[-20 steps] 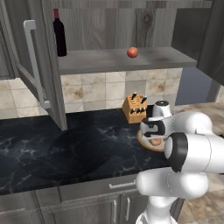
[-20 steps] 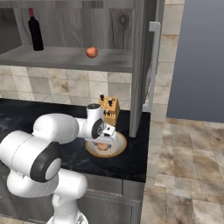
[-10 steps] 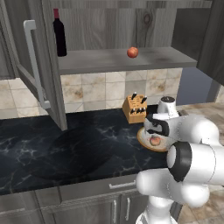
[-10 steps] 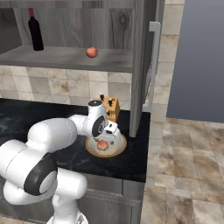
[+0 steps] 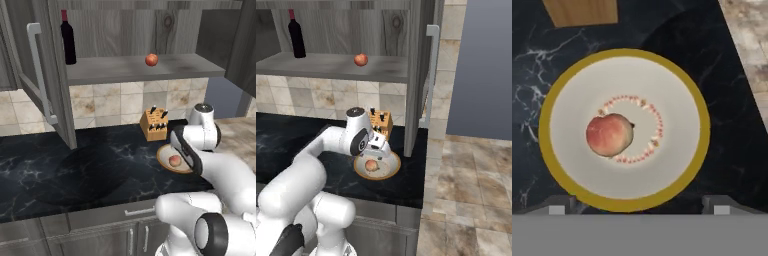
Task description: Open the cabinet. Pick the peach and peach from the cabinet and place them into the bowl. Then close the cabinet.
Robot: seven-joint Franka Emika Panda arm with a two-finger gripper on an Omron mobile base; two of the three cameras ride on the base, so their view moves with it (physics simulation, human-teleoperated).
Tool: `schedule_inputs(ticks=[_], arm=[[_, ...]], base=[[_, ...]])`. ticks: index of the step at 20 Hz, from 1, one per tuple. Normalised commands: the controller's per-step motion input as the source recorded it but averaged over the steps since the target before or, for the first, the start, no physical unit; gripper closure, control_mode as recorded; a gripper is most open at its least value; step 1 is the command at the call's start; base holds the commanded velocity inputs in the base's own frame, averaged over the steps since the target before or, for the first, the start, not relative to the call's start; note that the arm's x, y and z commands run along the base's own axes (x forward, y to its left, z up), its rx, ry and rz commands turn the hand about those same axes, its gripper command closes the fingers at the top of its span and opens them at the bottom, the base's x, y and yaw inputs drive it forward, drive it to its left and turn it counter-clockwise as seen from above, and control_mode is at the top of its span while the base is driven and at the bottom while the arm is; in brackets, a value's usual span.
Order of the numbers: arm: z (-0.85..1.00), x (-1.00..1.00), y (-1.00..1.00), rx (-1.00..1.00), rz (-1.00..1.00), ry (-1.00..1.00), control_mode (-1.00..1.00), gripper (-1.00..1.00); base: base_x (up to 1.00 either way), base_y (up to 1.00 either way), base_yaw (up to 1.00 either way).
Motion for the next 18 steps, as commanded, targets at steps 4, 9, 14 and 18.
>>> schedule_inputs(ticks=[4,9,14,18], arm=[[0.69,-0.53,0.23,-0.04,0.00,-0.19,-1.00,-1.00],[0.78,-0.47,0.19,-0.04,0.00,-0.28,-1.00,-1.00],[0.77,-0.48,0.27,-0.07,0.01,-0.32,-1.00,-1.00],[0.85,-0.33,0.30,-0.02,0.03,-0.27,-1.00,-1.00]], base=[[0.00,0.00,0.00],[0.00,0.00,0.00],[0.00,0.00,0.00],[0.00,0.00,0.00]])
